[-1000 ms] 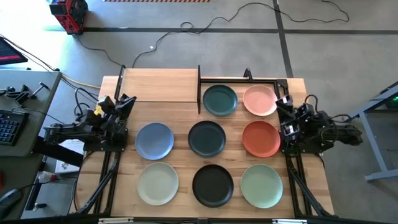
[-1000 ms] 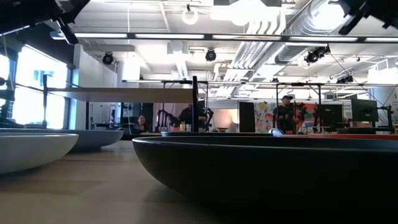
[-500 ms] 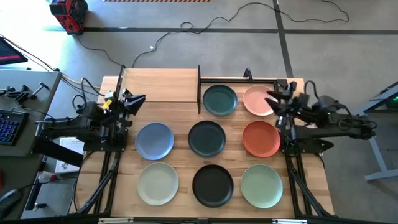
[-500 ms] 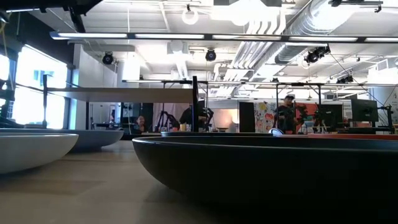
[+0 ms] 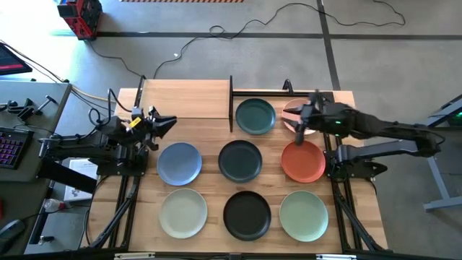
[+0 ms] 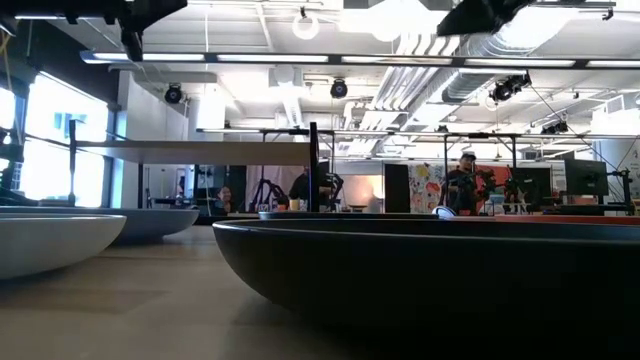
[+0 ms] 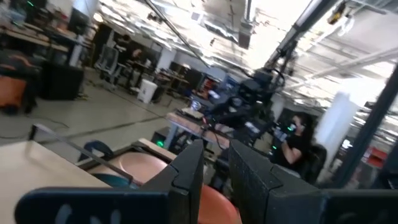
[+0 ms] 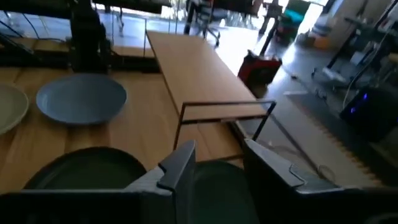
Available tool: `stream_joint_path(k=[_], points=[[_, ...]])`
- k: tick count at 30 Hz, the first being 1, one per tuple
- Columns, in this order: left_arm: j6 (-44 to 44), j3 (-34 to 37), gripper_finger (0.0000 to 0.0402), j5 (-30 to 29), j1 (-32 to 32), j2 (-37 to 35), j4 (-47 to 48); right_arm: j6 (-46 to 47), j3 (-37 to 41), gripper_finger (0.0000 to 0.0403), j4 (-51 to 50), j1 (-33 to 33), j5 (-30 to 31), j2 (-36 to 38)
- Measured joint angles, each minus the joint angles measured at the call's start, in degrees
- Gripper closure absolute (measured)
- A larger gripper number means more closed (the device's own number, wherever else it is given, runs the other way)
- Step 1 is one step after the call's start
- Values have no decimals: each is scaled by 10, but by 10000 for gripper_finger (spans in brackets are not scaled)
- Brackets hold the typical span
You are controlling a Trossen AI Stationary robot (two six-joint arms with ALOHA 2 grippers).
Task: Place and stack plates onto a shelf
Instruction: Put the top dark green plate on the shelf
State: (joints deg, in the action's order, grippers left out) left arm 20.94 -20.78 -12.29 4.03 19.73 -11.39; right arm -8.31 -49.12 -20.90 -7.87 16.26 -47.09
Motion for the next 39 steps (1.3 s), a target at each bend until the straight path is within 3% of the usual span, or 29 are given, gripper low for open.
stream_joint_path(k=[8, 18, 39], points=[[-1, 0, 335, 30, 0, 0, 3, 47, 2, 279, -7, -60, -75, -108], [15, 0, 335, 30, 0, 0, 39, -13, 3, 279, -7, -96, -105, -229], [15, 0, 335, 27, 0, 0, 39, -202, 3, 279, 47, -98, -138, -410]])
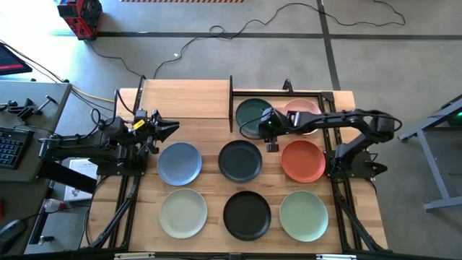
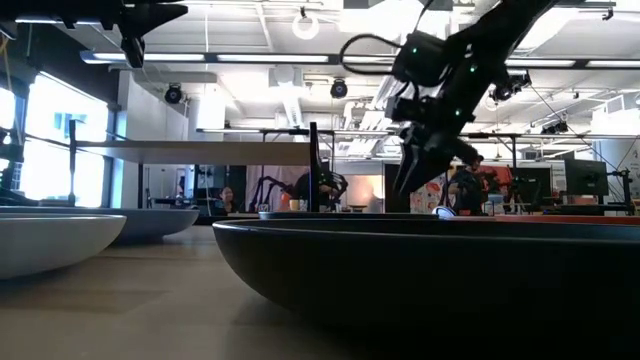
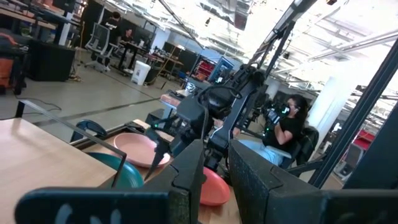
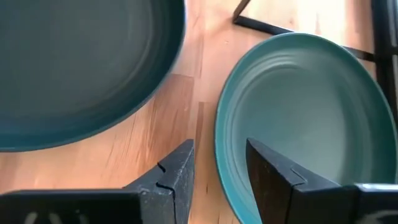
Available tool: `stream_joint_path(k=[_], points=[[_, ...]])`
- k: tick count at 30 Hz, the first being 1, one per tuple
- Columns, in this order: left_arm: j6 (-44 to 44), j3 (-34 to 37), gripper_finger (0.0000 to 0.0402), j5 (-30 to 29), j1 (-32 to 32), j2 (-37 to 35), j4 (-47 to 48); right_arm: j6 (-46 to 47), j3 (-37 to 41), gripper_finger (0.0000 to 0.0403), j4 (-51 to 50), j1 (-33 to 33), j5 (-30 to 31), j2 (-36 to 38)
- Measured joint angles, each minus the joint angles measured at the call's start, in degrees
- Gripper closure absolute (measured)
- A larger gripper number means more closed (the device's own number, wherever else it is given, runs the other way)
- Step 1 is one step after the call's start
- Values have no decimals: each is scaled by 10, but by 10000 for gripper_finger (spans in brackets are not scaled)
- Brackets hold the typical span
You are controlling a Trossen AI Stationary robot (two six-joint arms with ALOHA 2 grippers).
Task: Place and stack plates onto a shelf
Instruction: Put the top dark green plate on the shelf
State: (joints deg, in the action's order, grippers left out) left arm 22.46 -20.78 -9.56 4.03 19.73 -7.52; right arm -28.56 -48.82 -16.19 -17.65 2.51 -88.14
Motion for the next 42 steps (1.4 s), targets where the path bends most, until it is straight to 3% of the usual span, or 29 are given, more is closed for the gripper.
stream_joint_path(k=[6, 28, 31, 37, 42], points=[[0, 0, 335, 0, 0, 0, 0, -4, 0, 279, 15, 0, -15, -38], [0, 0, 335, 0, 0, 0, 0, -2, 0, 282, 58, 0, 46, -102], [0, 0, 335, 0, 0, 0, 0, -1, 0, 304, 59, 0, 46, -102], [0, 0, 335, 0, 0, 0, 0, 0, 0, 390, 59, 0, 48, -102], [0, 0, 335, 0, 0, 0, 0, 7, -7, 393, 49, 0, 48, -101]])
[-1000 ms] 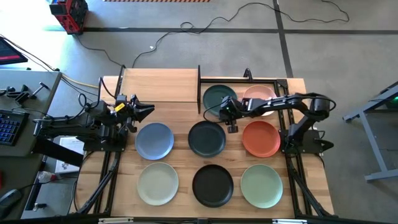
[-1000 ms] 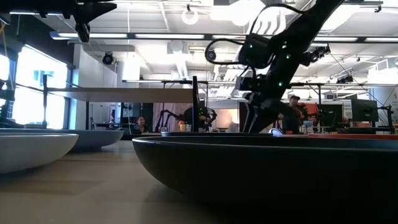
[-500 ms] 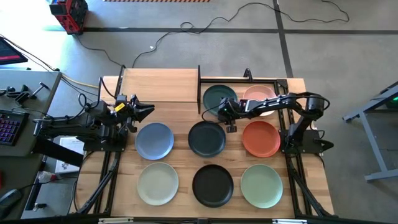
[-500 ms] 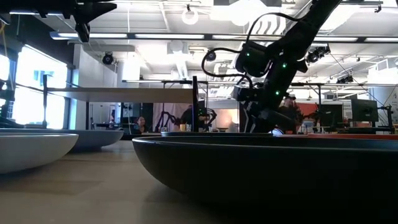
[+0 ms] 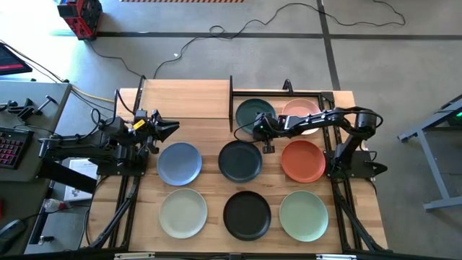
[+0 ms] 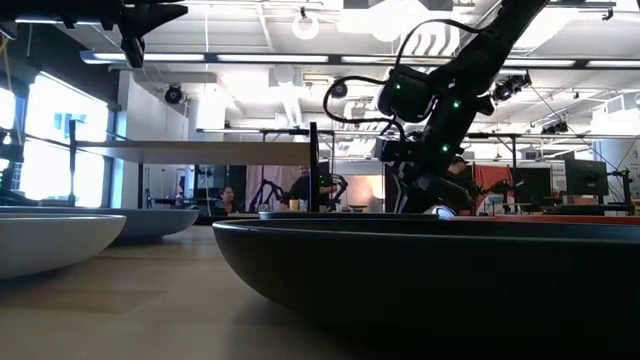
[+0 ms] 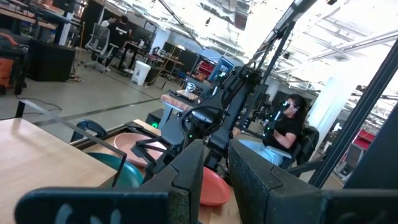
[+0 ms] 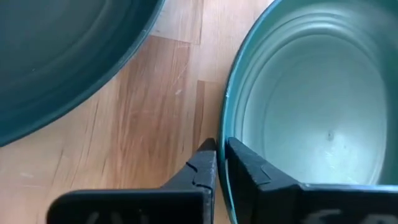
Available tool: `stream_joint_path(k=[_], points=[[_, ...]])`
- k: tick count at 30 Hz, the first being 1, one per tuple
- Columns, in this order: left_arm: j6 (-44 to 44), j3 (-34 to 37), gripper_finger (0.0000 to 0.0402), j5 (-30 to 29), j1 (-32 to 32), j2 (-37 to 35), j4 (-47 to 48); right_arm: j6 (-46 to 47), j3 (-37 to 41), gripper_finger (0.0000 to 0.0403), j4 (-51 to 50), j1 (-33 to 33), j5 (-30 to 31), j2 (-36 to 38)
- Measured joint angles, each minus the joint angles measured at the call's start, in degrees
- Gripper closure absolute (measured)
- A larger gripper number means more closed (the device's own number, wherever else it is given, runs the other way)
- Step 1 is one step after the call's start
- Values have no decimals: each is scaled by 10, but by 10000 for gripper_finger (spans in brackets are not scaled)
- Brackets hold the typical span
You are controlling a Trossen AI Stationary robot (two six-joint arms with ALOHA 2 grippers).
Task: Place and stack plates onto a shelf
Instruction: Put the top dark green plate on the shelf
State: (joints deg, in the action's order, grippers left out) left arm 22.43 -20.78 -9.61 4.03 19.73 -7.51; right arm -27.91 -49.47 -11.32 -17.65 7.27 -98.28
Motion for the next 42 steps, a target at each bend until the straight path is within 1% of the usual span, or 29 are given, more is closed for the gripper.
stream_joint_path(k=[5, 12, 16, 21, 25, 30, 33, 37, 42], points=[[0, 0, 335, 0, 0, 0, 0, 31, -30, 400, -32, 0, 11, 1], [0, 0, 335, 0, 0, 0, 0, 81, -99, 402, -134, 0, 38, 1], [0, 0, 335, 0, 0, 0, 0, 99, -142, 402, -169, 1, 43, 1], [0, 0, 335, 0, 0, 0, 0, 139, -204, 403, -243, 1, 92, 1], [0, 0, 335, 0, 0, 0, 0, 162, -261, 403, -305, 0, 120, 2], [-1, 0, 335, 0, 0, 0, 0, 186, -338, 403, -350, 0, 161, 2], [-1, 0, 335, 0, 0, 0, 0, 190, -383, 403, -364, 0, 175, 2], [-1, 0, 335, 0, 0, 0, 0, 190, -438, 403, -363, 0, 176, 2], [-1, 0, 335, 0, 0, 0, 0, 187, -486, 403, -322, 0, 176, 2]])
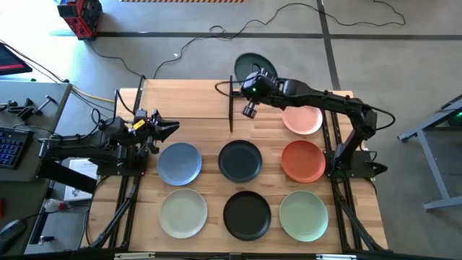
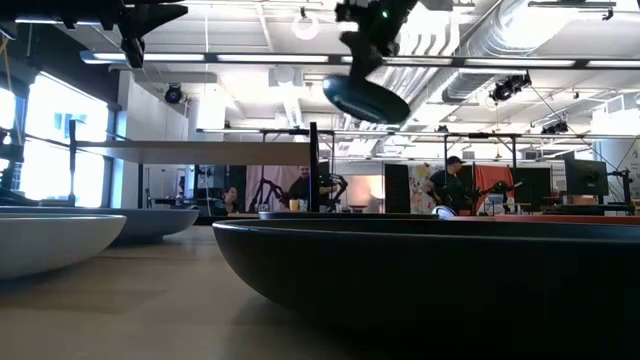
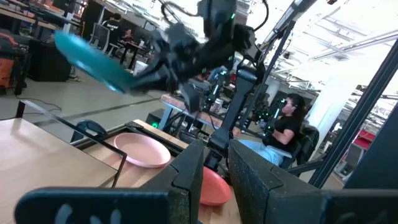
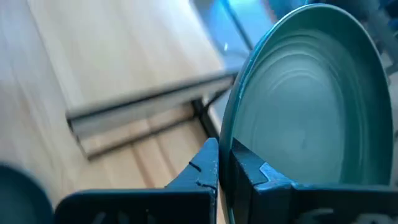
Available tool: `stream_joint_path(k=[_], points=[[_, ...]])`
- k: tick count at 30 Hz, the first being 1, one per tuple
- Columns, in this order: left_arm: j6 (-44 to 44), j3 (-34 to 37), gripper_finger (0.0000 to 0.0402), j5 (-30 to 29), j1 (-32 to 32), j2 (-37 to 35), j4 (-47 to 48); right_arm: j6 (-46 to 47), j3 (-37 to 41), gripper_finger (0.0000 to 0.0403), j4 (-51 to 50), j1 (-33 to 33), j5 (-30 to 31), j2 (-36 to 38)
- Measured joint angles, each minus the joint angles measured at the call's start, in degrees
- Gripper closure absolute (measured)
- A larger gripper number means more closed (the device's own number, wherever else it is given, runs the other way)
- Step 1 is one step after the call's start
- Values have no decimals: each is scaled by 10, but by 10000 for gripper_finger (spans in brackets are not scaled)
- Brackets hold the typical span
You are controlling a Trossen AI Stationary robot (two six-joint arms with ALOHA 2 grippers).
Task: Place and stack plates onto a shelf
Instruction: Put the top dark green plate on the shelf
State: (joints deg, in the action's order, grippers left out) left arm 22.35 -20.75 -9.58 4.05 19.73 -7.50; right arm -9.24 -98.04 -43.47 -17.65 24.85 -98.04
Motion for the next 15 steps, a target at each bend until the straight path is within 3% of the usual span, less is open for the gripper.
stream_joint_path(k=[8, 15], points=[[0, 0, 335, 0, 0, 0, 0, -24, -10, 403, 162, 13, -24, 0], [-19, 0, 335, 0, 0, 0, 4, -92, -11, 403, 274, 29, -97, -2]])
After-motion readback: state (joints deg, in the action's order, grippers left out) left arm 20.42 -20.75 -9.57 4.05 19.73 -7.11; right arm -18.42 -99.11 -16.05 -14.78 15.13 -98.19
